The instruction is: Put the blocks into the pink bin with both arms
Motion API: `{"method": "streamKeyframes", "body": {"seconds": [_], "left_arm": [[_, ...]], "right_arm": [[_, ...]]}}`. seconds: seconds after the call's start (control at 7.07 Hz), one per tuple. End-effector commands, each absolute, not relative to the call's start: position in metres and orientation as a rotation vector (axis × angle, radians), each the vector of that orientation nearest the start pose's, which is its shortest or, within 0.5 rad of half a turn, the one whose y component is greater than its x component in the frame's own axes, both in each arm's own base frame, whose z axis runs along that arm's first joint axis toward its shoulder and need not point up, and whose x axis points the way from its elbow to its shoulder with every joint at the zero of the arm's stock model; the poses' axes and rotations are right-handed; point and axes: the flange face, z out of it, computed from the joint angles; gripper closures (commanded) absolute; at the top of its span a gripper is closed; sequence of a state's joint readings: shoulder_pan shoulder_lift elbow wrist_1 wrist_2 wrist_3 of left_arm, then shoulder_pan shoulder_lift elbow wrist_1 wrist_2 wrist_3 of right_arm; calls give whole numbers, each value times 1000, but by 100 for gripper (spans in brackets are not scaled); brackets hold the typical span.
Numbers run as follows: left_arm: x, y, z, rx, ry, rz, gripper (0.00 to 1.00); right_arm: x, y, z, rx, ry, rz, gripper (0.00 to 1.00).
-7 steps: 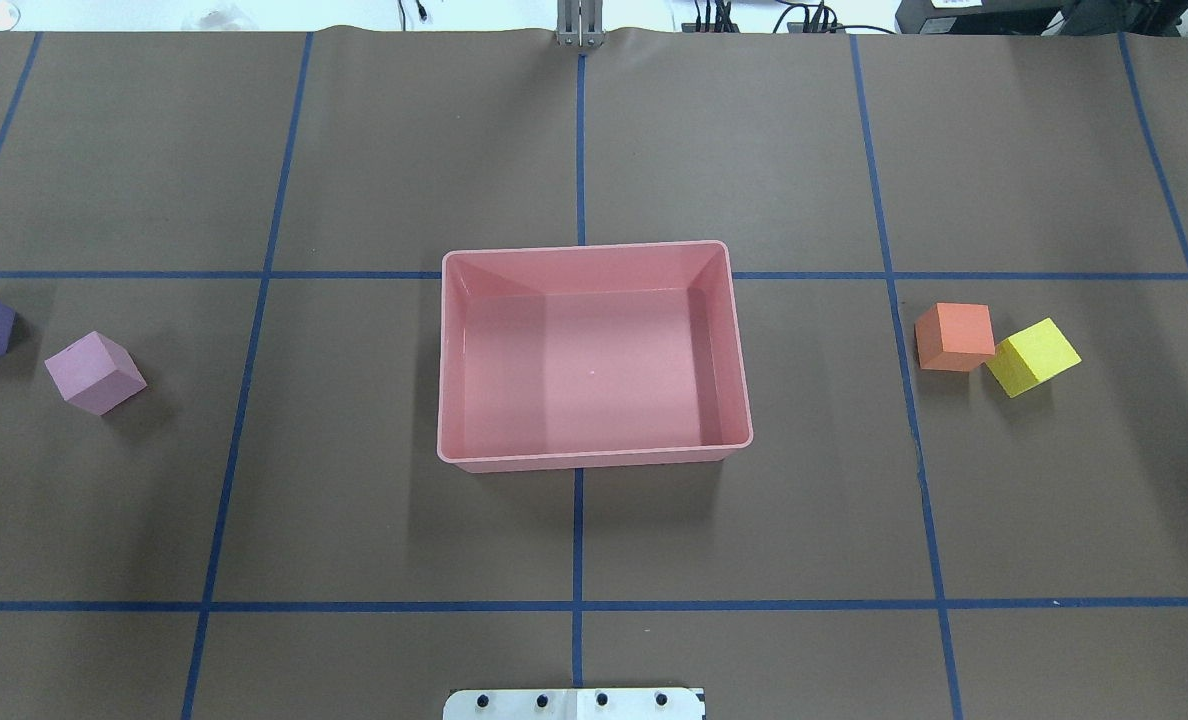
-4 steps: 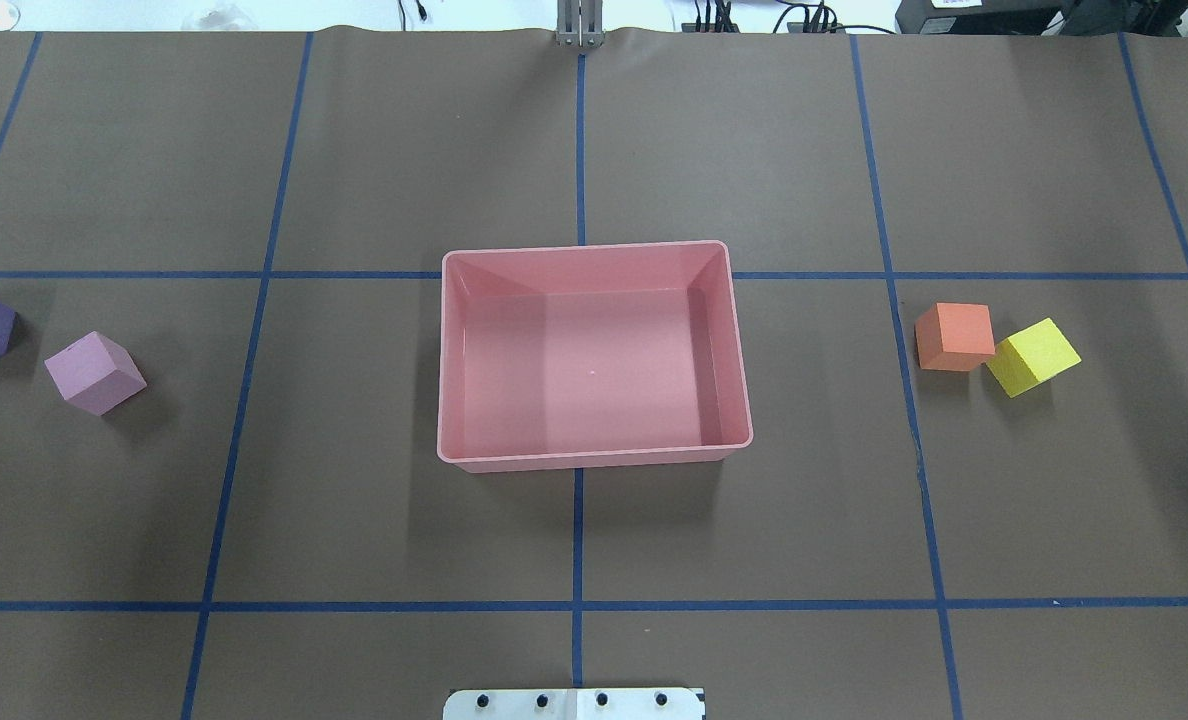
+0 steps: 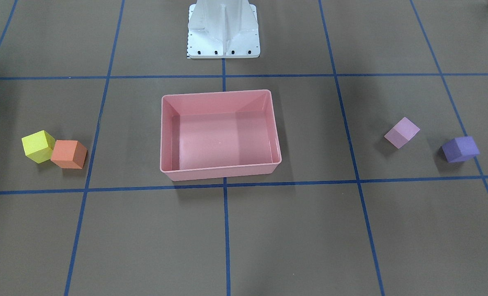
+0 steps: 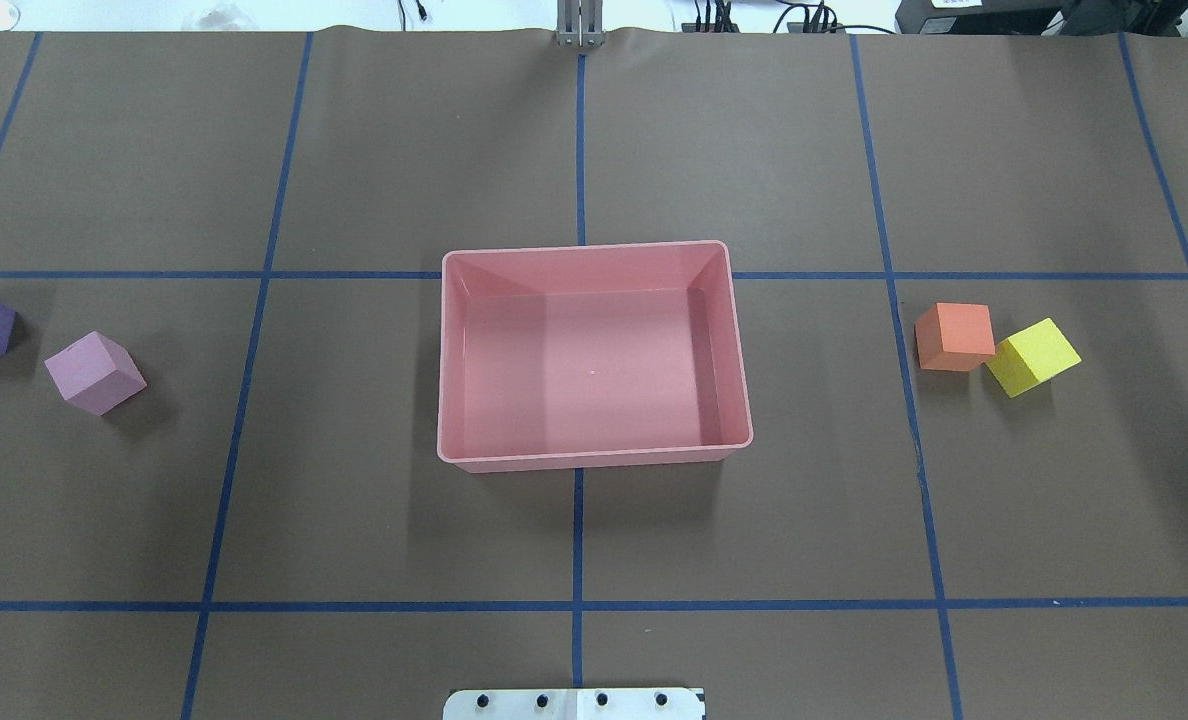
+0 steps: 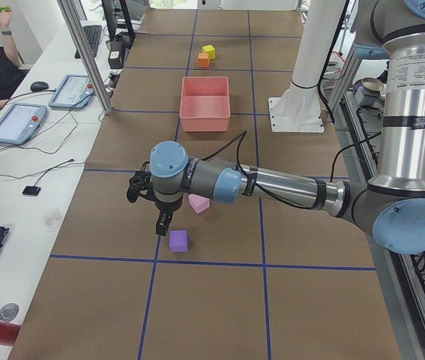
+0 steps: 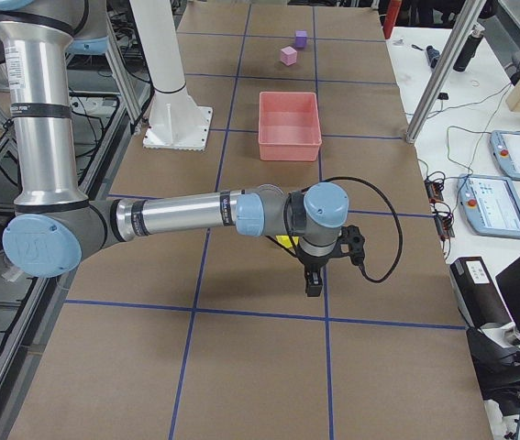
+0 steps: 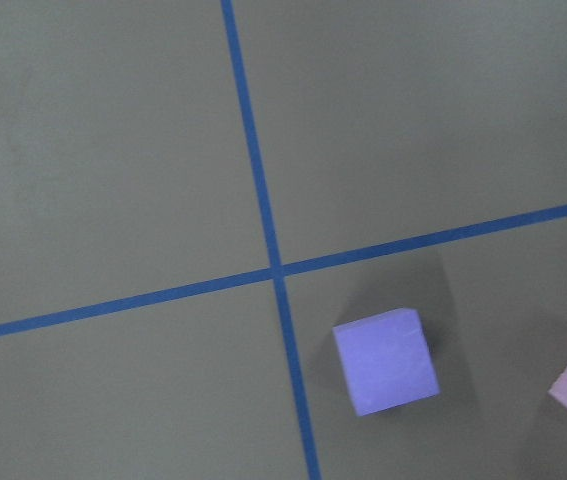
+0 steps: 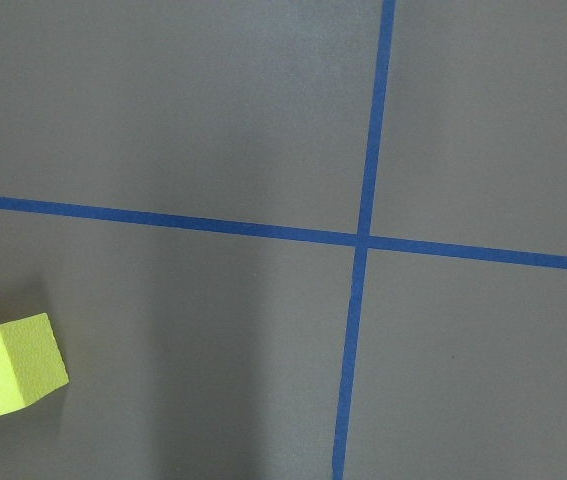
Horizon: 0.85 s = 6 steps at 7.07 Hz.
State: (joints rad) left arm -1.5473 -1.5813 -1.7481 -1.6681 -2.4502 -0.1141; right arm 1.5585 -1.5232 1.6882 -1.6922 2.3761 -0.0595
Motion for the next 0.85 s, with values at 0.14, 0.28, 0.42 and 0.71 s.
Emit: {"method": "streamKeyframes", "body": {"seconds": [0.14, 0.28, 0.42, 0.71], "left_arm": [[17, -505, 504, 96, 1012, -153, 0], [35, -503, 490, 85, 1023, -218, 0], [65, -492, 483, 69, 1000, -308, 0], [128, -478, 465, 33, 934, -417, 0]], "right_arm": [[54, -519, 576, 80, -804, -95, 0], [54, -519, 576, 76, -804, -88, 0], [53, -519, 576, 67, -821, -72, 0], [50, -517, 578, 55, -873, -66, 0]]}}
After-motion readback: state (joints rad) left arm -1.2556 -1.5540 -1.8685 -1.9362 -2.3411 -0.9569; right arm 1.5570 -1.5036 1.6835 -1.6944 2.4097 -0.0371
